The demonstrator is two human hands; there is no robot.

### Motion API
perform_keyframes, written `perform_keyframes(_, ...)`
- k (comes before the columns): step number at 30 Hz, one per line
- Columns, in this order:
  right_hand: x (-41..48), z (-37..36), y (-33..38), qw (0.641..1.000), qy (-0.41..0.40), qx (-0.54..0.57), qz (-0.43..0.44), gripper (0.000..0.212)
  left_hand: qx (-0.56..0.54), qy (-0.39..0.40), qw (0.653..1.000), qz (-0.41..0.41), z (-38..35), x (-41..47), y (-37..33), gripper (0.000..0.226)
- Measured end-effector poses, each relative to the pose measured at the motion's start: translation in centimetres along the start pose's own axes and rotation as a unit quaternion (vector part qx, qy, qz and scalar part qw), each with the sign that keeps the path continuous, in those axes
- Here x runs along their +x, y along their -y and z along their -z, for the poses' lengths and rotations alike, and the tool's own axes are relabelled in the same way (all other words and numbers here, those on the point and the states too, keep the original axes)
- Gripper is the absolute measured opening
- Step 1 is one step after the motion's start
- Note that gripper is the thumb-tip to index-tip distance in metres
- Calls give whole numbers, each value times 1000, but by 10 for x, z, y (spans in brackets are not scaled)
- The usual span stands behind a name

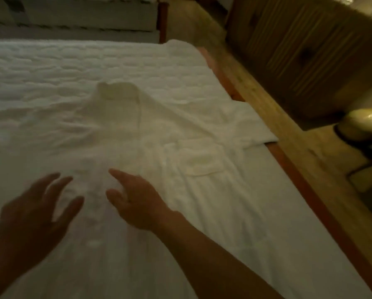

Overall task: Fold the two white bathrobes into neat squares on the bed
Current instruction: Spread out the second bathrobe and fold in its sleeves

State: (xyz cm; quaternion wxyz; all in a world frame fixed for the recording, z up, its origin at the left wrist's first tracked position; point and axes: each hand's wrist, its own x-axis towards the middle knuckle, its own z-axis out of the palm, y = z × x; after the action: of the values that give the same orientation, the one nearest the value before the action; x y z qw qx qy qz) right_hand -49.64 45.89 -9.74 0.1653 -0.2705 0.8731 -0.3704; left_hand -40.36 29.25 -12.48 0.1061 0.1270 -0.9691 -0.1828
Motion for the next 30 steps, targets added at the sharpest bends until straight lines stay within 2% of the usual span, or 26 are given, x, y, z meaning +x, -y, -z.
perform_keyframes(2,-22,50,-42,992,-112,-48,20,50,7,67,997,-35,23,13,-93,65)
perform_keyframes(4,-46,100,-96,976,-187,-102,-33,53,31,96,993,-67,-11,23,-164,66)
perform_keyframes(7,-88,184,-196,950,-175,-217,-141,64,8,156,985,-68,-68,47,-250,69)
perform_keyframes(9,-108,233,-249,928,-159,-257,-220,69,12,135,985,-106,-101,66,-299,70)
perform_keyframes(10,-116,255,-271,920,-153,-237,-272,71,16,130,985,-113,-116,78,-321,72)
perform_keyframes(12,-123,290,-307,906,-162,-129,-370,73,15,134,986,-93,-139,107,-359,78)
perform_keyframes(14,-122,317,-328,884,-142,46,-443,77,35,159,983,-88,-159,131,-389,81)
perform_keyframes(17,-111,344,-352,809,-49,367,-457,81,77,187,976,-76,-197,158,-415,71)
perform_keyframes(19,-96,349,-371,776,-2,449,-443,85,91,213,972,-48,-217,161,-421,68)
perform_keyframes(21,-76,345,-391,771,7,469,-431,85,101,184,977,-40,-234,152,-419,72)
perform_keyframes(23,-53,341,-409,769,-31,508,-386,82,93,161,982,-39,-240,147,-416,76)
perform_keyframes(27,-17,339,-419,724,-99,596,-331,62,84,173,980,-48,-242,151,-410,78)
perform_keyframes(28,-12,341,-420,705,-137,612,-330,54,83,175,980,-47,-242,152,-411,78)
perform_keyframes(30,-4,355,-416,627,-255,678,-285,42,93,182,978,-43,-239,152,-412,79)
